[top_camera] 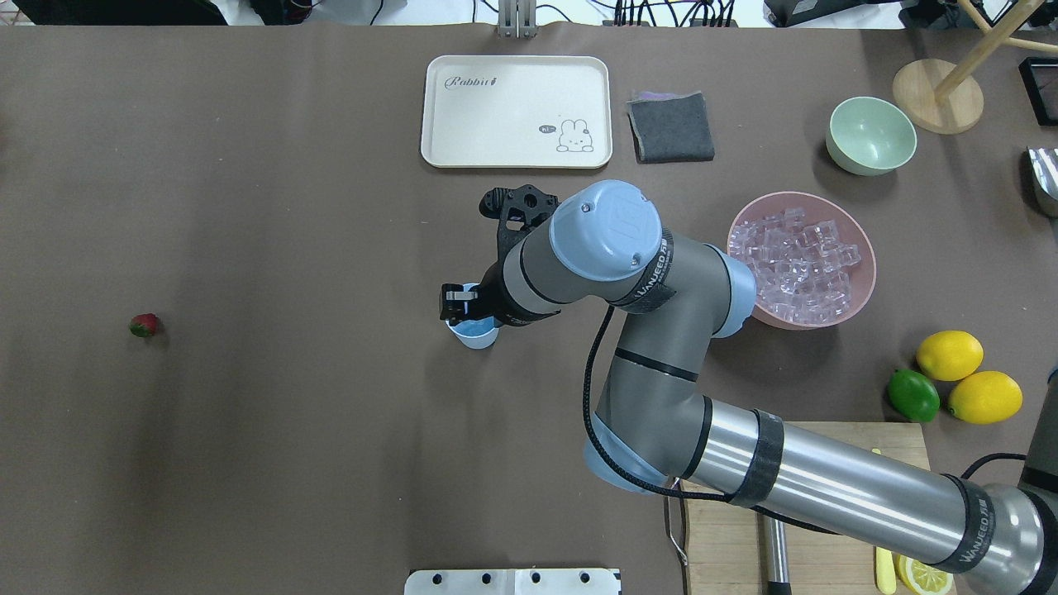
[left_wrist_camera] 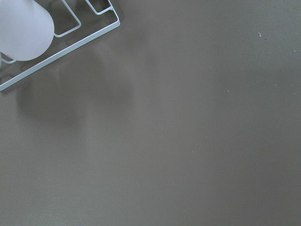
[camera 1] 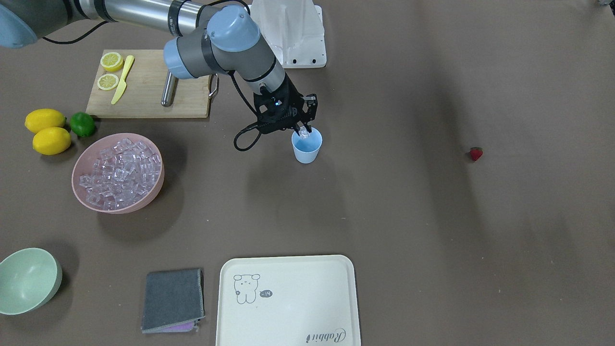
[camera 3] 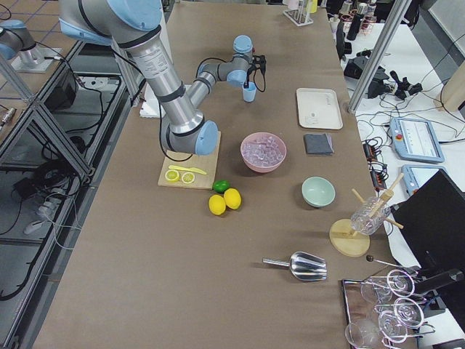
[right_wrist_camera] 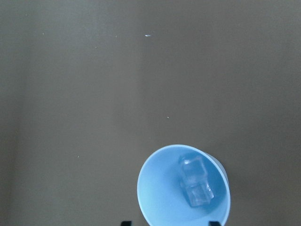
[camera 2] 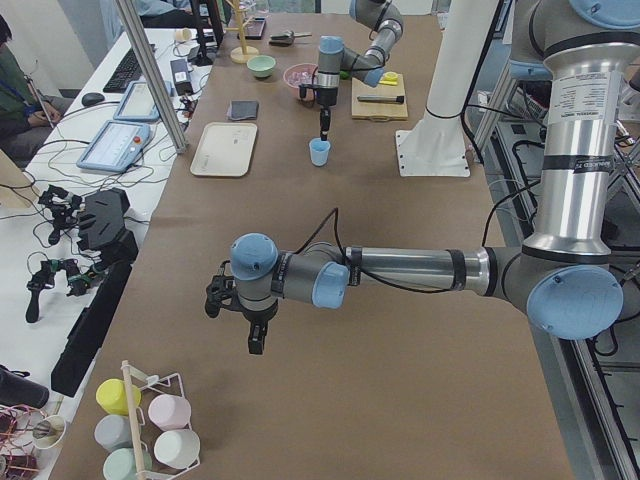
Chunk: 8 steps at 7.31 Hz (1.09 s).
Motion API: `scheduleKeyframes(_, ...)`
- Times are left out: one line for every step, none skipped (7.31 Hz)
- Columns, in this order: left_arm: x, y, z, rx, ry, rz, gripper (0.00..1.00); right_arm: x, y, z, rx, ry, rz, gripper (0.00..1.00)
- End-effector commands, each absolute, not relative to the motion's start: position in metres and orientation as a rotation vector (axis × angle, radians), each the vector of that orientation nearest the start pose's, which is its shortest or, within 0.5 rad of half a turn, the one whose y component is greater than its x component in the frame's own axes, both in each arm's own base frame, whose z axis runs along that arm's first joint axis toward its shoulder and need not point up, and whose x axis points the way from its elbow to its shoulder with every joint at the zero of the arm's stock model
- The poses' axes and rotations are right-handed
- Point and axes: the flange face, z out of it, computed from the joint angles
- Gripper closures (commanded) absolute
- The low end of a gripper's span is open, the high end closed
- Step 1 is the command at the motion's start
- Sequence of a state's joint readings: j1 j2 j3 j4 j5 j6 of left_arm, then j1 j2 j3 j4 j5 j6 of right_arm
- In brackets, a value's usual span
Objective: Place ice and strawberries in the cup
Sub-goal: 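Carry the ice cube with the right gripper over the light-blue cup, then open the right gripper to drop the ice cube into the cup, then move the right gripper back over the pink ice bowl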
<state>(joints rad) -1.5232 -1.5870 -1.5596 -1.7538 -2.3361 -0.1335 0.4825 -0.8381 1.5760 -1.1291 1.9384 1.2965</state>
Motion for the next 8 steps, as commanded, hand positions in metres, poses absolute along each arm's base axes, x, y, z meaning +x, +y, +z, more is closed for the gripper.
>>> scheduleKeyframes(-0.04, -0.514, 0.637, 0.108, 0.774, -0.01, 0.02, -0.564, -0.418, 0.148, 0.137, -1.217, -0.02, 0.01)
scheduleKeyframes(-0.04, -0.516, 0.635, 0.11, 0.776, -0.012, 0.02, -0.548, -0.437, 0.146, 0.141, -1.216, -0.002, 0.01)
scheduleKeyframes(-0.04, -0.516, 0.635, 0.109, 0.776, -0.013, 0.02, -0.522, -0.461, 0.149, 0.106, -1.223, -0.007, 0.01)
scheduleKeyframes(-0.04, -0.516, 0.635, 0.109, 0.776, -0.014, 0.02, -0.494, -0.483, 0.158, 0.076, -1.23, 0.001, 0.01)
scheduleKeyframes(-0.04, -0.515, 0.635, 0.112, 0.777, -0.013, 0.02, -0.47, -0.495, 0.172, 0.087, -1.224, -0.001, 0.01)
scheduleKeyframes(-0.04, -0.515, 0.635, 0.112, 0.777, -0.013, 0.02, -0.443, -0.51, 0.192, 0.098, -1.213, -0.023, 0.01)
scheduleKeyframes(-0.04, -0.513, 0.637, 0.11, 0.777, -0.014, 0.02, -0.409, -0.53, 0.213, 0.104, -1.204, -0.035, 0.01)
scheduleKeyframes(-0.04, -0.513, 0.637, 0.111, 0.776, -0.012, 0.02, -0.384, -0.545, 0.23, 0.122, -1.192, -0.041, 0.01)
